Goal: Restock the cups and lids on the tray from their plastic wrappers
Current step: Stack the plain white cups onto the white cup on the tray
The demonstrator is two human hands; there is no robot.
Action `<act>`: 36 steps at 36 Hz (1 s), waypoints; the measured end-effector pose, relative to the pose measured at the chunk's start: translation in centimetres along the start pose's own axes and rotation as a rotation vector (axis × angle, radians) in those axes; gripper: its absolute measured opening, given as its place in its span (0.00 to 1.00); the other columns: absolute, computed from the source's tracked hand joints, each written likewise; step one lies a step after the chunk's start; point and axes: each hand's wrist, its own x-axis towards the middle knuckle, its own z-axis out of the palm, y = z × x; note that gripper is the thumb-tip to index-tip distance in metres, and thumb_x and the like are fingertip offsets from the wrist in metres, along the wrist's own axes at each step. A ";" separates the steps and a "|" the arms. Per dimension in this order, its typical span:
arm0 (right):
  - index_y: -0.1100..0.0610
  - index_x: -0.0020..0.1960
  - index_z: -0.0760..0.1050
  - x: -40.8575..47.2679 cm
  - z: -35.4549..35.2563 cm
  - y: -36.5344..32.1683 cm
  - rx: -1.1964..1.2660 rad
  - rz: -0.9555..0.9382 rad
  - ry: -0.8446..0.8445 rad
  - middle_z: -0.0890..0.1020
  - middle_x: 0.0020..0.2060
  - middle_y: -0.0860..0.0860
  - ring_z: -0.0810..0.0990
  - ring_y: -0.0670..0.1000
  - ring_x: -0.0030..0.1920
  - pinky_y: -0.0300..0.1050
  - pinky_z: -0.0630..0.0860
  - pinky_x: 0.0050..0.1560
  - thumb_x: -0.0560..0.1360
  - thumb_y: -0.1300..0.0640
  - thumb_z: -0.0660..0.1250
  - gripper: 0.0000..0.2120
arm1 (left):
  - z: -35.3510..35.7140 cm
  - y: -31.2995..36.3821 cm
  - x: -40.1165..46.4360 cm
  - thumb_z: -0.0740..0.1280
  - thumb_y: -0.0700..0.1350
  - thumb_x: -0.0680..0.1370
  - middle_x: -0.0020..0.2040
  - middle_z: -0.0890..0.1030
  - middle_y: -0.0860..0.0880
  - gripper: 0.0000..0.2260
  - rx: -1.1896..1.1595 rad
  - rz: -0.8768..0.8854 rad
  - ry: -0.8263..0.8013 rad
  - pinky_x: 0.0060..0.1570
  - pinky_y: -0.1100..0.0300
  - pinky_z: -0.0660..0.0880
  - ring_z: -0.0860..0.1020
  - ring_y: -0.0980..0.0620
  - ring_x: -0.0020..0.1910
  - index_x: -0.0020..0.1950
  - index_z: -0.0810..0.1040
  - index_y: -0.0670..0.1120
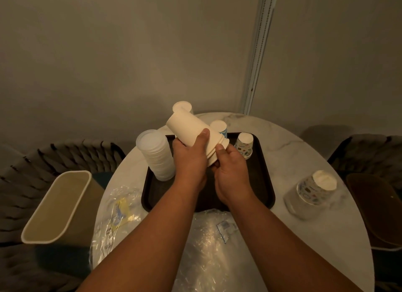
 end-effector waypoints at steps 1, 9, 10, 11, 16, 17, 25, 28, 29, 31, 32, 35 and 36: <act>0.56 0.57 0.77 0.0 0.1 -0.1 0.020 0.006 0.000 0.82 0.56 0.58 0.82 0.53 0.56 0.48 0.78 0.60 0.82 0.63 0.58 0.10 | 0.0 0.0 0.0 0.77 0.50 0.68 0.56 0.81 0.44 0.28 0.021 0.008 -0.001 0.53 0.42 0.80 0.83 0.45 0.52 0.64 0.70 0.45; 0.66 0.71 0.65 1.7 1.6 -1.4 0.426 0.283 -0.071 0.76 0.64 0.67 0.76 0.64 0.65 0.58 0.73 0.65 0.83 0.55 0.55 0.21 | -0.5 1.7 0.2 0.76 0.62 0.62 0.59 0.80 0.47 0.40 0.283 0.208 -0.116 0.56 0.43 0.79 0.81 0.47 0.56 0.68 0.65 0.50; 0.66 0.71 0.65 1.8 1.9 -1.6 0.432 0.293 -0.076 0.76 0.64 0.67 0.76 0.64 0.65 0.57 0.75 0.62 0.83 0.54 0.55 0.21 | -0.6 1.8 0.2 0.77 0.61 0.62 0.59 0.80 0.46 0.40 0.270 0.203 -0.129 0.56 0.42 0.79 0.81 0.47 0.56 0.68 0.65 0.51; 0.66 0.70 0.66 1.9 2.2 -1.9 0.431 0.296 -0.088 0.76 0.64 0.67 0.76 0.64 0.65 0.56 0.76 0.61 0.84 0.53 0.55 0.21 | -0.6 2.1 0.3 0.77 0.61 0.63 0.59 0.80 0.47 0.39 0.257 0.209 -0.131 0.55 0.43 0.79 0.81 0.47 0.56 0.68 0.66 0.50; 0.66 0.70 0.67 2.2 3.0 -2.3 0.405 0.225 -0.141 0.76 0.64 0.66 0.75 0.63 0.66 0.58 0.71 0.68 0.83 0.57 0.57 0.19 | -0.4 3.7 0.9 0.74 0.48 0.74 0.56 0.80 0.48 0.26 0.211 0.244 -0.103 0.52 0.55 0.80 0.82 0.51 0.54 0.68 0.67 0.45; 0.66 0.69 0.68 2.2 3.1 -2.2 0.387 0.194 -0.141 0.77 0.64 0.66 0.76 0.63 0.66 0.58 0.71 0.68 0.82 0.58 0.57 0.18 | -0.3 3.9 1.0 0.73 0.48 0.75 0.57 0.80 0.47 0.25 0.186 0.227 -0.094 0.52 0.55 0.80 0.82 0.50 0.54 0.68 0.67 0.44; 0.54 0.58 0.75 2.7 3.8 -1.6 0.020 -0.035 -0.238 0.83 0.51 0.51 0.82 0.50 0.54 0.46 0.78 0.60 0.82 0.64 0.57 0.11 | -0.6 4.2 1.9 0.73 0.47 0.75 0.58 0.80 0.46 0.25 0.040 0.126 -0.022 0.55 0.50 0.80 0.81 0.48 0.55 0.68 0.67 0.44; 0.51 0.60 0.74 2.6 4.0 -1.0 -0.129 -0.092 -0.294 0.83 0.53 0.49 0.81 0.49 0.57 0.46 0.76 0.62 0.82 0.64 0.57 0.13 | -0.4 4.9 2.0 0.78 0.57 0.62 0.57 0.81 0.44 0.38 -0.005 0.104 0.034 0.52 0.48 0.81 0.82 0.46 0.54 0.66 0.69 0.45; 0.49 0.60 0.74 2.4 4.1 -0.8 -0.144 -0.095 -0.298 0.83 0.54 0.48 0.81 0.49 0.58 0.46 0.76 0.63 0.82 0.64 0.57 0.14 | -0.4 5.1 2.1 0.77 0.59 0.59 0.57 0.81 0.44 0.40 -0.021 0.086 0.061 0.51 0.47 0.81 0.83 0.45 0.53 0.66 0.70 0.44; 0.47 0.59 0.75 2.3 4.1 -0.4 -0.220 -0.130 -0.282 0.82 0.56 0.49 0.80 0.50 0.60 0.48 0.75 0.64 0.82 0.63 0.58 0.14 | -0.2 5.2 2.2 0.77 0.57 0.62 0.57 0.81 0.43 0.36 -0.044 0.044 0.103 0.51 0.45 0.81 0.83 0.44 0.52 0.64 0.71 0.44; 0.46 0.58 0.75 2.2 4.1 -0.3 -0.278 -0.164 -0.271 0.82 0.57 0.49 0.80 0.50 0.61 0.50 0.75 0.65 0.82 0.62 0.58 0.13 | -0.1 5.3 2.2 0.76 0.55 0.66 0.56 0.81 0.42 0.32 -0.049 0.027 0.121 0.51 0.45 0.81 0.83 0.44 0.51 0.64 0.71 0.44; 0.50 0.62 0.74 2.3 3.9 -0.4 -0.441 -0.248 -0.244 0.81 0.56 0.49 0.79 0.47 0.60 0.50 0.76 0.64 0.83 0.60 0.59 0.11 | 0.1 5.1 2.8 0.74 0.53 0.72 0.55 0.81 0.44 0.25 -0.022 -0.007 0.181 0.51 0.46 0.81 0.83 0.44 0.50 0.63 0.70 0.44; 0.52 0.63 0.73 2.3 3.8 -0.5 -0.490 -0.271 -0.241 0.81 0.56 0.48 0.80 0.46 0.59 0.49 0.76 0.63 0.83 0.60 0.59 0.12 | 0.2 5.2 2.8 0.74 0.54 0.72 0.54 0.82 0.44 0.25 -0.016 -0.011 0.194 0.50 0.47 0.82 0.83 0.44 0.49 0.63 0.71 0.44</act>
